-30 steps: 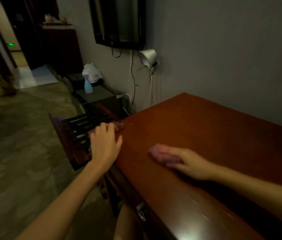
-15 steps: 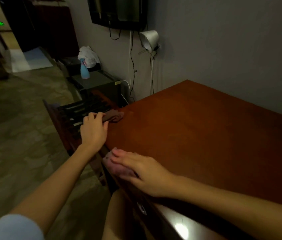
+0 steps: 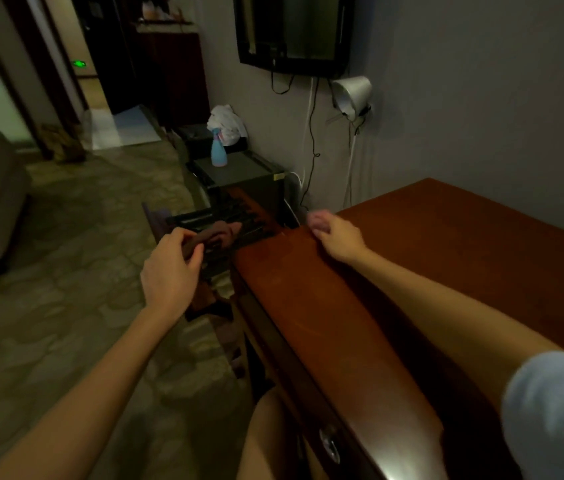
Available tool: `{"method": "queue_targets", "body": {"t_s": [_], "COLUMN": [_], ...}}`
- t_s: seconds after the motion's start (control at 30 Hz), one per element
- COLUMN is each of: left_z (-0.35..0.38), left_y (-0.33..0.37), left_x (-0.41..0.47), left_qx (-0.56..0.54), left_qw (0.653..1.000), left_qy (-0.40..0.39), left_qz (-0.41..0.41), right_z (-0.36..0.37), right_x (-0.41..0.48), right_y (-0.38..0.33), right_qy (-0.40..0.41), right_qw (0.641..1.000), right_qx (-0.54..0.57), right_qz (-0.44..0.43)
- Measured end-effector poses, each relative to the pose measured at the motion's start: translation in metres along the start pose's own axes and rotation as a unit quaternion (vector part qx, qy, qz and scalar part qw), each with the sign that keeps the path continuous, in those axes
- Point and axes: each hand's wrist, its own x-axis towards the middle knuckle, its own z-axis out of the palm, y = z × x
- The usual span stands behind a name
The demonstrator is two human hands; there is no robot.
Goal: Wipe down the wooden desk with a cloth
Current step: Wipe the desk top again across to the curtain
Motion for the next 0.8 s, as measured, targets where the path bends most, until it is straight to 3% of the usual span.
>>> {"method": "queue_targets", "body": {"t_s": [0.13,0.23,0.3,0.4,0.47,0.53,0.67,0.8], "left_z": [0.002,0.010,0.014,0.012,0.008,0.004,-0.001,0.002], "left_y": [0.006,0.008,0.004,-0.008,-0.012,-0.012,-0.006,0.001], "left_x": [0.009,0.008,0.005,0.000,-0.001,0.001,0.008,0.009], "left_qx": [-0.007,-0.009,-0.009,-0.008,-0.008,-0.010,-0.003,-0.001], "left_qw": [1.000,1.000,1.000,1.000,1.000,1.000,1.000,1.000], "left_qy": [0.007,-0.006,-0.008,-0.005,-0.002,0.001,0.007,0.003], "left_qz": [-0.001,0.019,0.027,0.012,0.002,-0.007,-0.011,-0.007], "right_z": [0.030,0.008,-0.019,-0.037,-0.021,0.013,0.069,0.056], "right_x": [-0.069,-0.099,-0.084,-0.029,0.000,0.010,-0.032,-0.079], "right_y": [-0.064,-0.043,-0.011,0.030,0.025,-0.008,-0.090,-0.088], "right_qy": [-0.155,-0.227,-0.211,-0.045,0.039,0.030,-0.096,-0.171], "right_qw": [0.968,0.933,0.951,0.998,0.998,0.999,0.974,0.933], "right_qx": [0.033,0.029,0.047,-0.026,-0.040,-0.010,0.000,-0.025], "right_qz": [-0.195,-0.278,-0.219,-0.032,0.043,-0.010,-0.206,-0.316]}}
